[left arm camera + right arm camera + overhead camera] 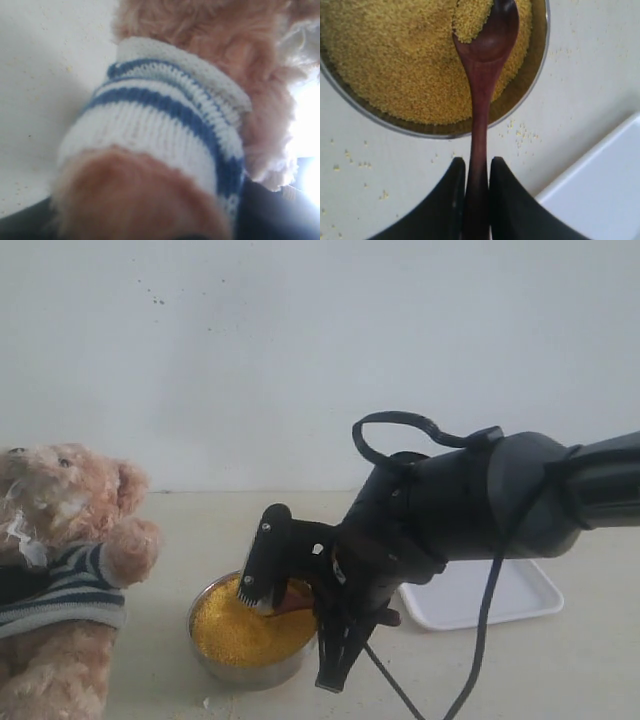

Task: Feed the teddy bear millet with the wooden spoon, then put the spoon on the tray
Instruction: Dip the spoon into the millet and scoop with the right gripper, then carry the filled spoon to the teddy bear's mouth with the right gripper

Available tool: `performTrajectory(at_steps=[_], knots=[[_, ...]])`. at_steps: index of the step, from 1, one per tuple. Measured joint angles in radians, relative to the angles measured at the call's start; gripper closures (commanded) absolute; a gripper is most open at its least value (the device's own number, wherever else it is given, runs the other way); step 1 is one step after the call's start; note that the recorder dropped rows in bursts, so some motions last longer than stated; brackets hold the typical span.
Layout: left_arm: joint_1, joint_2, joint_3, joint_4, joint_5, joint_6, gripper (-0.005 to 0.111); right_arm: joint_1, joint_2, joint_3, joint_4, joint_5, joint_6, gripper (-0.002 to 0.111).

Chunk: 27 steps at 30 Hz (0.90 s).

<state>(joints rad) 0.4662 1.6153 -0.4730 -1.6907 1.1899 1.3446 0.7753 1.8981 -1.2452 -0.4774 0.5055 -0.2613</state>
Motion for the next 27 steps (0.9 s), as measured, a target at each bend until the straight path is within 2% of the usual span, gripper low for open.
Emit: performTrajectory(at_steps=[13,18,23,27], knots=[[0.000,0.000,0.004,0.036,0.000,-0.011,0.103,-0.020,-0.004,0.000,0.150,0.011,-0.032,0.108],[0.000,0.000,0.064,0.035,0.000,-0.063,0.103,-0.020,-0.038,0.000,0.196,0.033,-0.043,0.108],[0.000,0.000,0.139,0.036,-0.021,-0.093,0.103,-0.020,-0.056,0.000,0.268,0.107,-0.142,0.108],[0.000,0.002,0.154,0.036,-0.037,-0.115,0.103,-0.035,-0.065,0.000,0.287,0.105,-0.146,0.108]])
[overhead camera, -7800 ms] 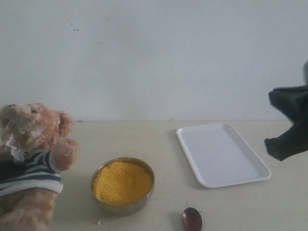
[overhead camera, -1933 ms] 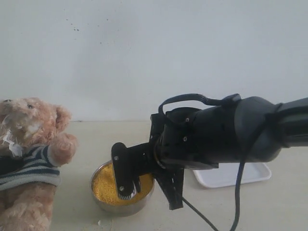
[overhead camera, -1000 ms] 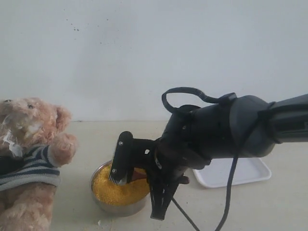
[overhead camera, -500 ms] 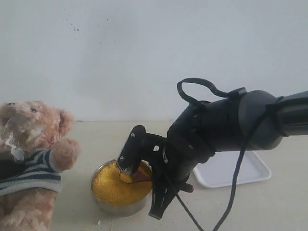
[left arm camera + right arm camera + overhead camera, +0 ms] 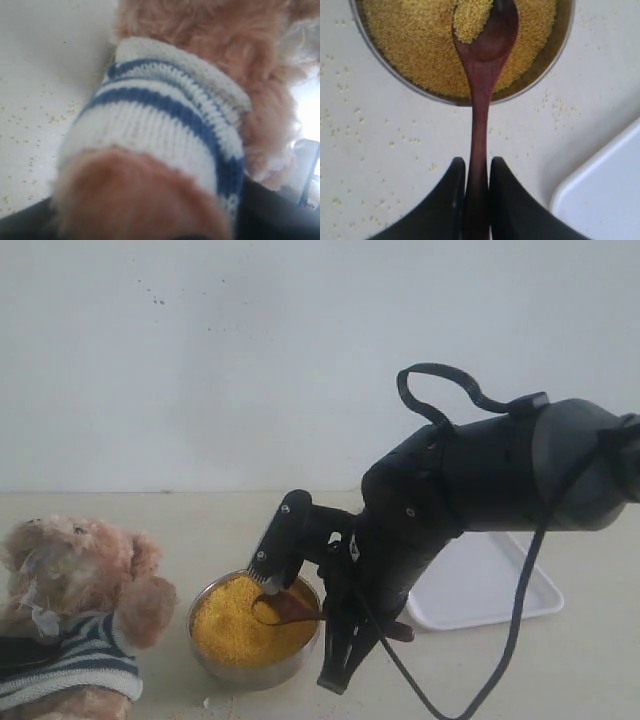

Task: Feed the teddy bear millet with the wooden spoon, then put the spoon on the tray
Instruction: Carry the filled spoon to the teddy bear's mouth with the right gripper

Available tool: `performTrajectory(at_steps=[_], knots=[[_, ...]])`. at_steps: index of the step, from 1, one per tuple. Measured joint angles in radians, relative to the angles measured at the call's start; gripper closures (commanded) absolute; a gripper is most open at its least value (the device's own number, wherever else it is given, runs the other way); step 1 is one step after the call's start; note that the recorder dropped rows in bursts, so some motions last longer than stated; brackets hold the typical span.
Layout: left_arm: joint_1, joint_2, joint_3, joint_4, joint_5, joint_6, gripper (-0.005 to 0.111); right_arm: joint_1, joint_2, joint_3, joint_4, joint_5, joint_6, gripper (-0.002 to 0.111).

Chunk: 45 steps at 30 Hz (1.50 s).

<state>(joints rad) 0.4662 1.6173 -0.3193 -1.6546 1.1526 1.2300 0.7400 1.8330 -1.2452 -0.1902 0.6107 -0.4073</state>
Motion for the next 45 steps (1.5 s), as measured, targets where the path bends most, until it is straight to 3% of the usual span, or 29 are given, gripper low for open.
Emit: performTrajectory(at_steps=[10,19,27,45], knots=[[0.000,0.000,0.004,-0.002,-0.066,-0.035,0.103,-0.010,-0.079,0.000,0.000,-0.054,0.001,0.108],[-0.087,0.000,0.004,0.012,-0.138,-0.035,0.103,-0.010,-0.124,-0.065,0.125,-0.011,-0.079,0.108],[-0.096,0.000,0.004,-0.015,-0.180,-0.035,0.103,0.090,-0.124,-0.175,0.201,0.039,-0.128,0.108],[-0.096,0.000,0.004,-0.017,-0.158,-0.026,0.103,0.237,-0.009,-0.179,0.271,-0.026,-0.166,0.108]])
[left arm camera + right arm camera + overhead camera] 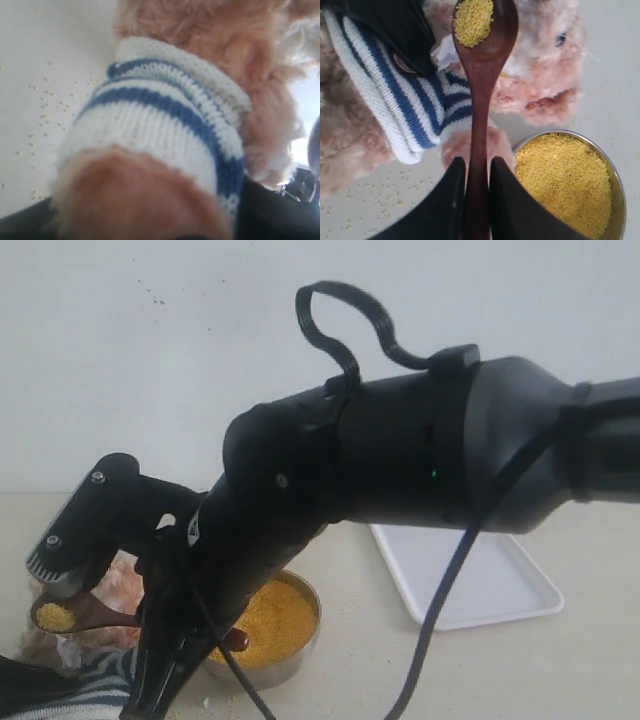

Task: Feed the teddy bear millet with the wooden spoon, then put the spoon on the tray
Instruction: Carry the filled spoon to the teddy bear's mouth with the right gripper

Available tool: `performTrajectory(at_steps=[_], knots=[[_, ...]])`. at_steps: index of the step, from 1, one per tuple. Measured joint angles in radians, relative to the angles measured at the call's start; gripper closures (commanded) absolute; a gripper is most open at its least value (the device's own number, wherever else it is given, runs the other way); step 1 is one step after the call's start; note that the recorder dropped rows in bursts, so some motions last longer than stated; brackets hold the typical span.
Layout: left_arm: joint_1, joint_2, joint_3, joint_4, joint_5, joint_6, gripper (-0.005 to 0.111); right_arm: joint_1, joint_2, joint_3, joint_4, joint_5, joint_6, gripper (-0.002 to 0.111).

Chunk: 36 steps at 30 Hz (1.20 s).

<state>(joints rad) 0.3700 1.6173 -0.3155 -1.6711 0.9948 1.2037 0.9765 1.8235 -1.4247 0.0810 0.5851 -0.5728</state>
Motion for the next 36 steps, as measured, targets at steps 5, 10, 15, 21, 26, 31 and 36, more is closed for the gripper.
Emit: performTrajectory(at_steps=[5,10,15,21,26,31,36], knots=[[0.000,0.000,0.000,0.004,0.000,0.000,0.103,0.001,0.021,0.000,-0.029,-0.036,0.000,0.108],[0.000,0.000,0.000,0.004,0.000,0.000,0.103,0.001,0.031,0.000,-0.074,-0.079,0.000,0.108],[0.000,0.000,0.000,0.004,0.000,0.000,0.103,0.001,0.033,0.000,-0.170,-0.099,0.000,0.109],[0.000,0.000,0.000,-0.003,-0.002,0.008,0.103,0.154,0.093,-0.002,-0.868,-0.052,0.412,0.109],[0.000,0.000,0.000,-0.003,0.006,0.010,0.103,0.210,0.132,-0.002,-1.183,0.075,0.604,0.109],[0.000,0.000,0.000,-0.003,0.007,0.017,0.103,0.231,0.132,-0.002,-1.246,0.136,0.655,0.109],[0.000,0.000,0.000,-0.003,0.007,0.019,0.103,0.240,0.132,-0.002,-1.250,0.154,0.681,0.109]])
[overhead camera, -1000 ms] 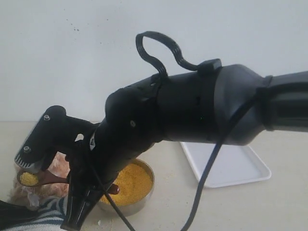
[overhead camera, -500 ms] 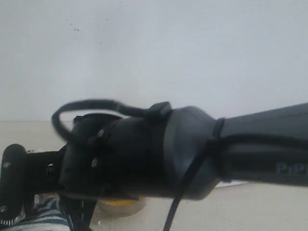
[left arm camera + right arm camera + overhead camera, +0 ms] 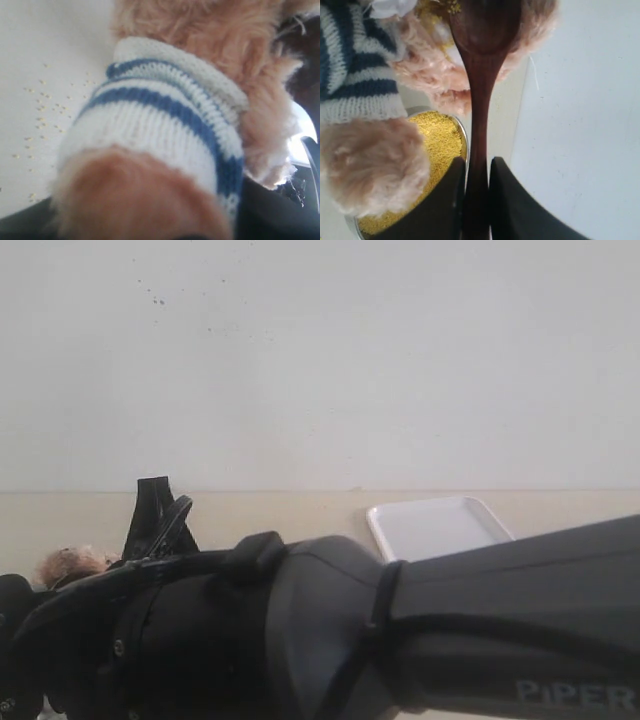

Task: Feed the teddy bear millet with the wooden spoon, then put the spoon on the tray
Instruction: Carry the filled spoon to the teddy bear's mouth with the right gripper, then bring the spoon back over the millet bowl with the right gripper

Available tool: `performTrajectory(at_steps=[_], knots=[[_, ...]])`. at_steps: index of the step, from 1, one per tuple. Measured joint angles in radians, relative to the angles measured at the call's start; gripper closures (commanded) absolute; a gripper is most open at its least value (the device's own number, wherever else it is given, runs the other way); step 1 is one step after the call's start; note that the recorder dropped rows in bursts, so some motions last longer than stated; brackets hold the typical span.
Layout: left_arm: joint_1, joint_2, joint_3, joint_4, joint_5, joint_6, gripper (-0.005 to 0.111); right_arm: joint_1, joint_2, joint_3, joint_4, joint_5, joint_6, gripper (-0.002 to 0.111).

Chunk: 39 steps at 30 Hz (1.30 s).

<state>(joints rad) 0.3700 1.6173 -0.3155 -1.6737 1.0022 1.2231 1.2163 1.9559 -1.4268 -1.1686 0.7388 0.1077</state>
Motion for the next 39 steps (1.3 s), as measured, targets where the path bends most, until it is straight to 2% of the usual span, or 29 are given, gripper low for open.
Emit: performTrajectory(at_steps=[12,22,27,33,39], knots=[[0.000,0.000,0.000,0.000,0.000,0.015,0.103,0.011,0.000,0.000,0.012,0.035,0.013,0.109],[0.000,0.000,0.000,0.000,0.000,0.018,0.103,0.011,-0.068,0.000,0.184,0.039,0.036,0.109],[0.000,0.000,0.000,0.000,0.000,0.018,0.103,-0.007,-0.144,0.000,0.339,0.000,-0.040,0.109],[0.000,0.000,0.000,0.000,0.000,0.031,0.103,-0.056,-0.154,0.000,0.405,0.034,-0.064,0.109],[0.000,0.000,0.000,0.000,0.000,0.033,0.103,-0.058,-0.162,0.000,0.449,0.008,-0.066,0.109]])
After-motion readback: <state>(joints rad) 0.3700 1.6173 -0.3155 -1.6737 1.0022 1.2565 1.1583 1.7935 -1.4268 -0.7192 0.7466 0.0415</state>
